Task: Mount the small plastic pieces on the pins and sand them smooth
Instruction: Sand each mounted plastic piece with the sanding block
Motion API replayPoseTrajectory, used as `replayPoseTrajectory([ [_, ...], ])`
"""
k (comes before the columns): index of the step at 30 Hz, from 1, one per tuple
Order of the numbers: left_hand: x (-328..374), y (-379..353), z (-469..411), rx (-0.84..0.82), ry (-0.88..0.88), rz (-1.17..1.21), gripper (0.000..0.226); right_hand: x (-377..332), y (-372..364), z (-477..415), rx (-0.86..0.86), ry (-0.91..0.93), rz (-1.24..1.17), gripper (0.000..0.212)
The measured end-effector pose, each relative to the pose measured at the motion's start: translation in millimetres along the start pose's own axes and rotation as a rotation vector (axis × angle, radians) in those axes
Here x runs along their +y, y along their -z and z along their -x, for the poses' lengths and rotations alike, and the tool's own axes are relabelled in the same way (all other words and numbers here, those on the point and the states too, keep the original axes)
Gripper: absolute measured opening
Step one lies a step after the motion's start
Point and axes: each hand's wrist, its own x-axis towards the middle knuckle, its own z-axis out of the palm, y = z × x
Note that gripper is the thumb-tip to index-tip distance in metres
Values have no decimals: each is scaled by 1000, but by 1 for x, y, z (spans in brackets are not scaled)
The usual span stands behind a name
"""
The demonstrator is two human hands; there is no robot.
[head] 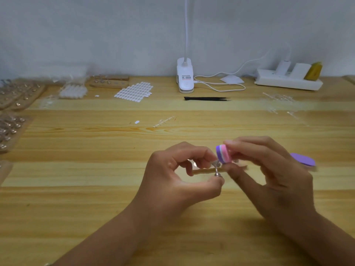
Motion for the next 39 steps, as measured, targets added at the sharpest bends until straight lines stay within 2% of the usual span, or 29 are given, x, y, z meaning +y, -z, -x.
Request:
replayPoseTrajectory([
  [3, -1, 1, 1, -37, -78, 81, 23, 1, 1, 1, -22, -47, -47, 30],
  [7, -4, 2, -1, -62, -37, 130, 23, -5, -3, 2, 66, -79, -165, 24],
  [11, -7, 2, -2, -88, 7, 143, 24, -3, -1, 1, 24, 3, 8, 26],
  [15, -6, 0, -3, -105, 15, 121, 25, -5, -3, 2, 102, -38, -54, 27],
  [17, -6, -2, -2, -107, 6, 107, 27, -6, -4, 3, 78, 22, 17, 27],
  [19, -7, -2, -2, -100, 12, 126, 25, -2, -2, 2, 64, 6, 80, 25],
  [21, -6, -1, -2, -98, 14, 139, 23, -3, -1, 1, 97, -37, 34, 26],
  [25, -6, -2, -1, -126, 21, 173, 25, -7, -4, 3, 114, 42, 121, 26],
  [28, -6, -1, -2, -120, 62, 264, 25, -5, -2, 2, 126, -43, 86, 25],
  [30, -6, -1, -2, -137, 58, 270, 25, -8, -3, 2, 160, -8, 56, 27],
  [33, -8, -3, 0, -172, 61, 272, 24, -10, -4, 4, 150, 65, 149, 26],
  [36, -8, -2, -2, -128, 97, 325, 13, -6, -2, 1, 148, -25, 94, 27],
  [39, -10, -3, -4, -64, 117, 346, 13, -9, -5, 1, 153, -51, -7, 29],
])
